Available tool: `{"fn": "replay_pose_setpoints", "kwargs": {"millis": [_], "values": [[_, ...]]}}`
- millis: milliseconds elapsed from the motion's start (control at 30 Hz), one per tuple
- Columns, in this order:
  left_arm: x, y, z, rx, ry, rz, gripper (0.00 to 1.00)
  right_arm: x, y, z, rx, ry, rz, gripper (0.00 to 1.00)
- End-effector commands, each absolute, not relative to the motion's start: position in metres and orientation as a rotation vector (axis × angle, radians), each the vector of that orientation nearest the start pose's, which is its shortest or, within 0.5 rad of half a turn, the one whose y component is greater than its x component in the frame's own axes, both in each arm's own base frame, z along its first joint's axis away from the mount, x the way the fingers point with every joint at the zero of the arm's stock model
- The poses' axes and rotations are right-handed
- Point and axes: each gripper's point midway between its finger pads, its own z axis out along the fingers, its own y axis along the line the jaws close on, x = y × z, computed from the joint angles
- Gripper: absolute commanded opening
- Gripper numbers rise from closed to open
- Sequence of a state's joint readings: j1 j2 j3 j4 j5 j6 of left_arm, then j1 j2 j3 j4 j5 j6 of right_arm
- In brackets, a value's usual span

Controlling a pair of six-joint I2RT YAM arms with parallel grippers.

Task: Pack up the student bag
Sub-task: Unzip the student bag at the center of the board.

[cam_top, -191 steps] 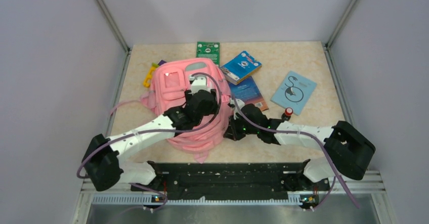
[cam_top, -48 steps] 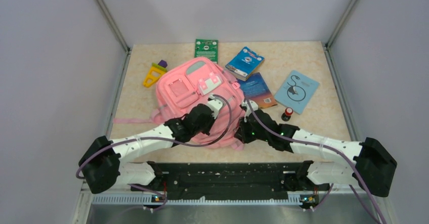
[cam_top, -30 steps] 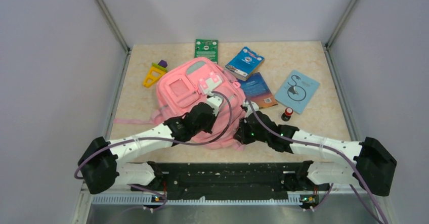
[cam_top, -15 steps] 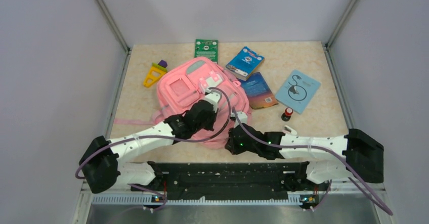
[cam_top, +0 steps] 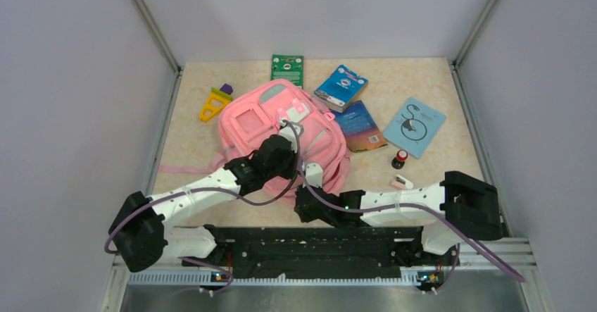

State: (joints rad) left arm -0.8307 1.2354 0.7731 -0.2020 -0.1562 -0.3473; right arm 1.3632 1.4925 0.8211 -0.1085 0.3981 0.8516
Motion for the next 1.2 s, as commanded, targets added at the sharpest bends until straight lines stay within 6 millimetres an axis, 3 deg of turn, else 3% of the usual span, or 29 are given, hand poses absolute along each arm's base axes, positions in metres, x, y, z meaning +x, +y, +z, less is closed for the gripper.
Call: {"fn": "replay_pose_setpoints", "kwargs": {"millis": [0, 67, 200, 300, 467, 600, 700, 800, 833, 900, 1033, 1167], "values": [[0.274, -0.274, 0.188, 0.343, 1.961, -0.654, 0.0, 0.104, 0.407, 0.116, -0.394, 2.244, 0.826, 0.0], [0.273, -0.273, 0.186, 0.372, 1.955, -0.652, 0.0, 0.106, 0.403, 0.115, -0.381, 2.245, 0.811, 0.11], [0.272, -0.266, 0.182, 0.4, 1.952, -0.608, 0.0, 0.112, 0.388, 0.119, -0.376, 2.231, 0.739, 0.56], [0.273, -0.26, 0.182, 0.402, 1.945, -0.576, 0.0, 0.123, 0.369, 0.126, -0.387, 2.206, 0.636, 0.79], [0.275, -0.254, 0.183, 0.419, 1.937, -0.527, 0.0, 0.147, 0.337, 0.143, -0.377, 2.197, 0.557, 0.87], [0.276, -0.251, 0.179, 0.432, 1.97, -0.491, 0.03, 0.168, 0.311, 0.17, -0.365, 2.154, 0.553, 0.95], [0.276, -0.248, 0.181, 0.428, 1.974, -0.473, 0.24, 0.189, 0.283, 0.179, -0.305, 2.135, 0.508, 0.99], [0.274, -0.245, 0.189, 0.44, 1.954, -0.473, 0.62, 0.207, 0.257, 0.182, -0.233, 2.132, 0.499, 0.99], [0.271, -0.245, 0.192, 0.462, 1.944, -0.479, 0.71, 0.213, 0.25, 0.181, -0.203, 2.133, 0.509, 0.99], [0.264, -0.245, 0.196, 0.502, 1.943, -0.493, 0.77, 0.221, 0.239, 0.175, -0.154, 2.143, 0.539, 0.99], [0.244, -0.242, 0.202, 0.512, 1.956, -0.561, 0.79, 0.231, 0.225, 0.163, -0.071, 2.148, 0.589, 0.99], [0.212, -0.242, 0.183, 0.484, 2.052, -0.696, 0.79, 0.234, 0.224, 0.146, -0.026, 2.18, 0.645, 0.99]]}}
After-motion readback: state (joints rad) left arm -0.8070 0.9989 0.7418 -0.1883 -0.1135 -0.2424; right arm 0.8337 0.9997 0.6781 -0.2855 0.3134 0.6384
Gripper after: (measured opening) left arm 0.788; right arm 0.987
